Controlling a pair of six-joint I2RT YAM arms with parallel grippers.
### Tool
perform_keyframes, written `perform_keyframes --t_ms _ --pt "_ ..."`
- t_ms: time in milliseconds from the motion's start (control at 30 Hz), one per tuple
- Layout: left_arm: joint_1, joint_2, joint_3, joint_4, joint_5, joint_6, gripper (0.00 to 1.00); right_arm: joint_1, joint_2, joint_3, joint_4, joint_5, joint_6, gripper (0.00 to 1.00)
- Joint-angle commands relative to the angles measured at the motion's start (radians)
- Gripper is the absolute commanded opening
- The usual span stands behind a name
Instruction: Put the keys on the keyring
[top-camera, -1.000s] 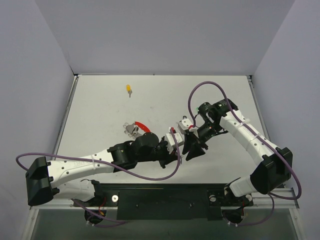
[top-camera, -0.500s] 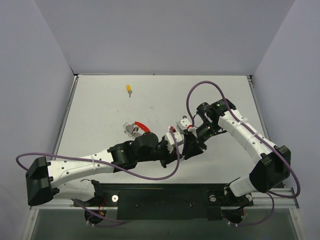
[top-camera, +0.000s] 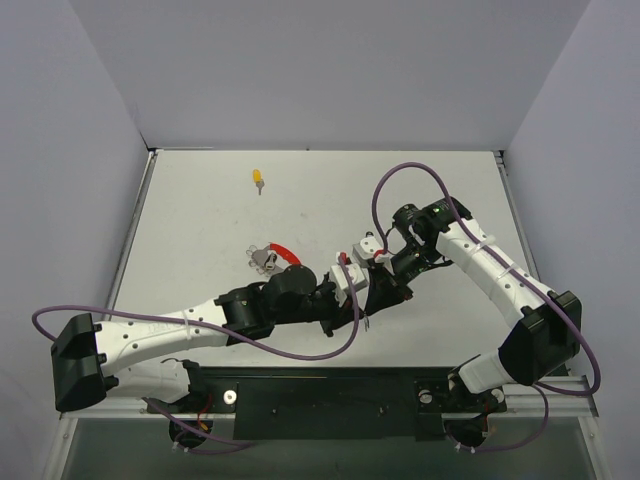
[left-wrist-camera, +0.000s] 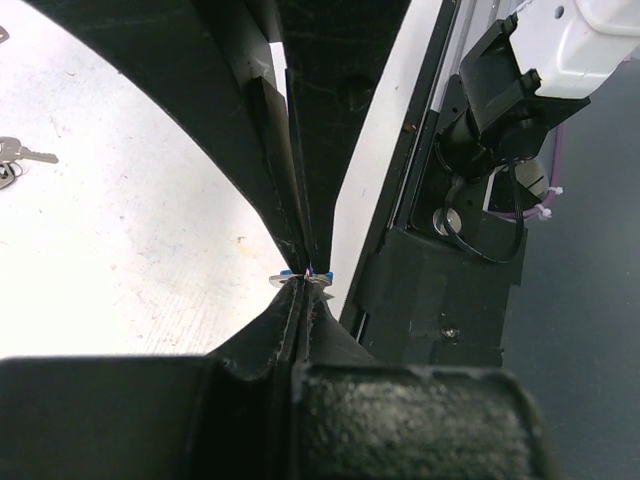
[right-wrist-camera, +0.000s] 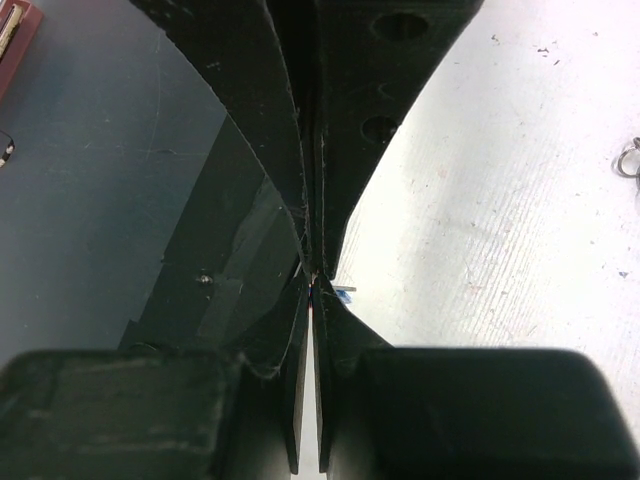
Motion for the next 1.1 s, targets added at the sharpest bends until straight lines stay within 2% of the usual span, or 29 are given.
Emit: perform_keyframes --t_ms 0,33,67,133,200,300,333,367,500,733,900,1067 --pt "0.022 -0.041 -0.029 0.111 -0.039 -0.038 0.01 0.015 -0.013 0.002 -0.055 -0.025 0.013 0.0" --pt "0.025 -0.065 -0.045 0.154 -0.039 -0.049 0.05 0.01 -0.014 0.006 -0.057 -0.031 0.018 0.0" --pt "0.025 -0.08 -0.086 0.174 -0.039 -0.055 0.18 0.009 -0.016 0.005 -0.055 -0.044 0.019 0.0" --pt "0.025 -0.129 -0.163 0.26 -0.039 -0.062 0.33 -0.007 -0.022 0.006 -0.057 -0.063 0.021 0.0" --pt "0.025 -0.191 -0.265 0.375 -0.027 -0.046 0.36 -0.02 -0.033 0.003 -0.057 -0.076 0.016 0.0" --pt "0.025 -0.286 -0.478 0.665 -0.022 -0.003 0.43 -0.03 -0.05 -0.021 -0.061 -0.088 -0.02 0.0" --pt "0.023 -0.307 -0.514 0.712 -0.028 0.002 0.46 -0.03 -0.056 -0.029 -0.063 -0.093 -0.026 0.0" --pt "0.023 -0.309 -0.554 0.793 -0.037 0.011 0.46 -0.03 -0.059 -0.034 -0.066 -0.097 -0.045 0.0" --pt "0.022 -0.266 -0.521 0.803 -0.044 0.033 0.46 -0.031 -0.059 -0.037 -0.135 -0.114 -0.167 0.0" --pt "-0.001 -0.142 -0.484 0.942 -0.024 0.036 0.36 -0.042 -0.053 -0.05 -0.204 -0.137 -0.309 0.0" --pt "-0.015 -0.107 -0.461 0.952 -0.033 0.04 0.28 -0.051 -0.054 -0.061 -0.224 -0.157 -0.359 0.0" --pt "-0.024 -0.084 -0.45 0.956 -0.057 0.057 0.26 -0.056 -0.053 -0.064 -0.238 -0.168 -0.385 0.0"
